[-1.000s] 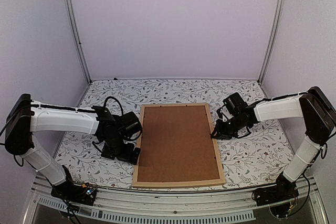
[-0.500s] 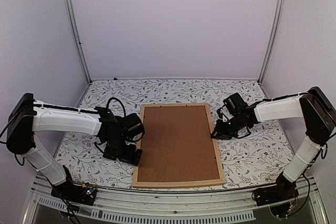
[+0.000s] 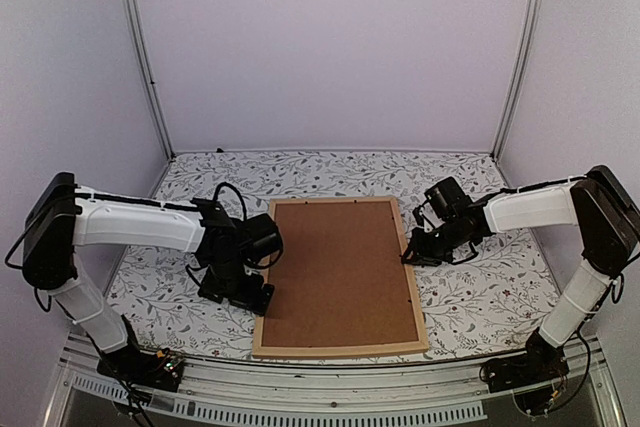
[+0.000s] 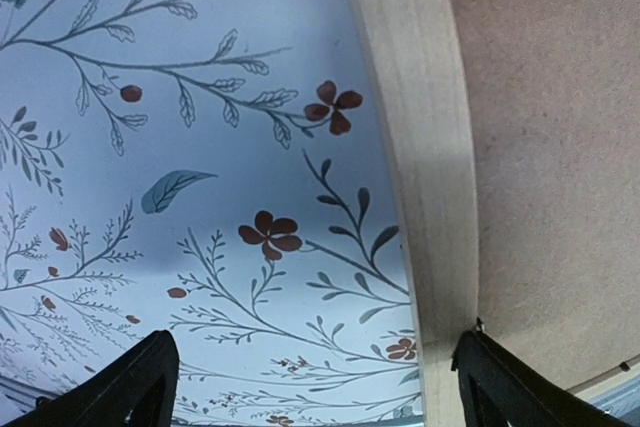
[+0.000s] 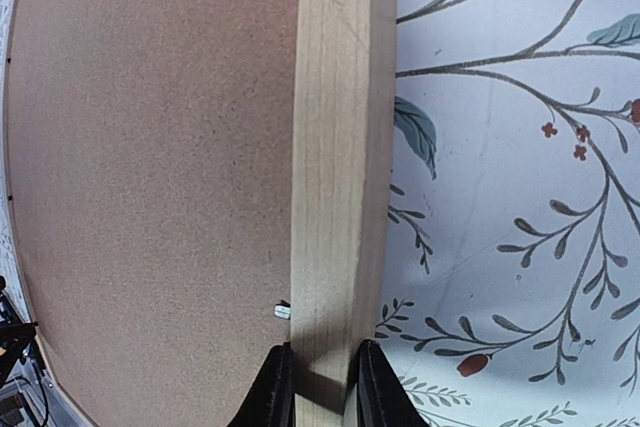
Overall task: Put the photo into the frame
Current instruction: Press the fastener onto the backboard.
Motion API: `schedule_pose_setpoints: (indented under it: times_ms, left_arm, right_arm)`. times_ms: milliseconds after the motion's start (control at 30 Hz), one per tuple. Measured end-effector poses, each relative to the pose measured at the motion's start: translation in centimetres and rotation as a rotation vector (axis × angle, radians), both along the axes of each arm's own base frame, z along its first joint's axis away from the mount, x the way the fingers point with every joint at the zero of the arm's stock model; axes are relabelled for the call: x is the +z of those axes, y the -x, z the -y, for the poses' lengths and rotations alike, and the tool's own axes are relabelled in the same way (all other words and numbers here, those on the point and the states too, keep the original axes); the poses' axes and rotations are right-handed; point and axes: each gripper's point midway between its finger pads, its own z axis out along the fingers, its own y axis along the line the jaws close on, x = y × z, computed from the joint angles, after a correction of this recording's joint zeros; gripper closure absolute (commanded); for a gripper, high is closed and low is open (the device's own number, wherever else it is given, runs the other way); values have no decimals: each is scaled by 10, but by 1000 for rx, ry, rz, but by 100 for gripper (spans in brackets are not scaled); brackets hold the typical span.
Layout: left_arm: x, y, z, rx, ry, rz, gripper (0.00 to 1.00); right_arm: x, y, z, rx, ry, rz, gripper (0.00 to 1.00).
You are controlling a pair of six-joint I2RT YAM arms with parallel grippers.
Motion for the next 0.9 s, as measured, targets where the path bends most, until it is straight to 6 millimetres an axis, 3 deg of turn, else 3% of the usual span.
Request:
schedule_pose_setpoints:
  times_ms: [900]
  left_arm:
    - [3,-4,6,-140,-167,-20,0]
  right_arm:
    - [-1,0,-1,-7,7,-1,91]
